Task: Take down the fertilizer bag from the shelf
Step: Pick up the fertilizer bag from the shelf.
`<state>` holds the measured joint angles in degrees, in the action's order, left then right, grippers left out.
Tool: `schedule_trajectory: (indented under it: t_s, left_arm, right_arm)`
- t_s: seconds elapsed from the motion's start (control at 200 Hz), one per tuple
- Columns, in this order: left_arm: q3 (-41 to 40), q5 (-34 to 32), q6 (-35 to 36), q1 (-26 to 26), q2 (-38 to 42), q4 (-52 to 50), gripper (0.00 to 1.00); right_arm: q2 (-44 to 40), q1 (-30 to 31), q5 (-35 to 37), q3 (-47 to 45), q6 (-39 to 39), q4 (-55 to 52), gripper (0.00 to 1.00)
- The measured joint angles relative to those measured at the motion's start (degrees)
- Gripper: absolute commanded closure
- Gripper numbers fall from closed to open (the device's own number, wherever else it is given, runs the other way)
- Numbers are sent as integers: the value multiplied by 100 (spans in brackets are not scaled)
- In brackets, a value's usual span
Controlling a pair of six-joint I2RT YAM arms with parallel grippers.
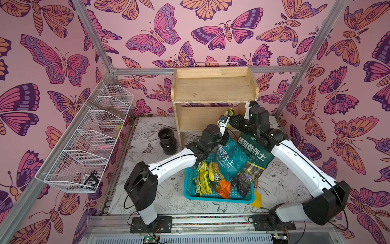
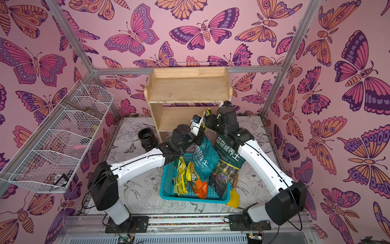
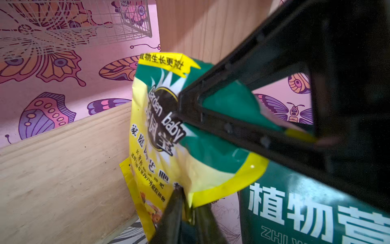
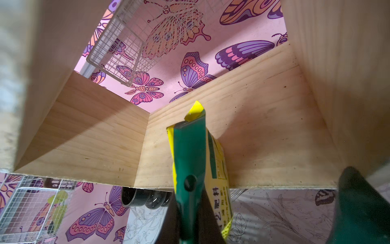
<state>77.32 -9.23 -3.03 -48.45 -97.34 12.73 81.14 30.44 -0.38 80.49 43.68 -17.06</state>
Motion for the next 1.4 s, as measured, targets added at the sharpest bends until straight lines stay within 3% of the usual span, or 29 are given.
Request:
schedule_trajectory:
  t_s: [0.055, 0.075, 0.356, 0.606, 1.057, 1.397]
  left_arm:
    - [-66, -22, -15, 0, 83, 55, 2]
    - [-96, -44, -20, 0, 127, 76, 0]
    - [-863, -446, -87, 0, 1080, 181, 0]
    - [-1578, -855, -195, 72, 2002, 260, 0]
    - [-2243, -973, -476, 267, 2614, 225, 0]
    - [-2483, -1029, -566, 409, 2946, 190, 0]
  right_arm:
    - [-50, 11, 15, -66, -22, 42, 97]
    - [-76, 15, 17, -94, -24, 48, 98]
    - [-431, 190, 13, -450, -221, 256, 100]
    - [-431, 573, -15, -87, -682, 203, 100]
    - [-728, 717, -7, 96, -964, 162, 100]
    - [-1075, 935, -22, 968, -1447, -240, 100]
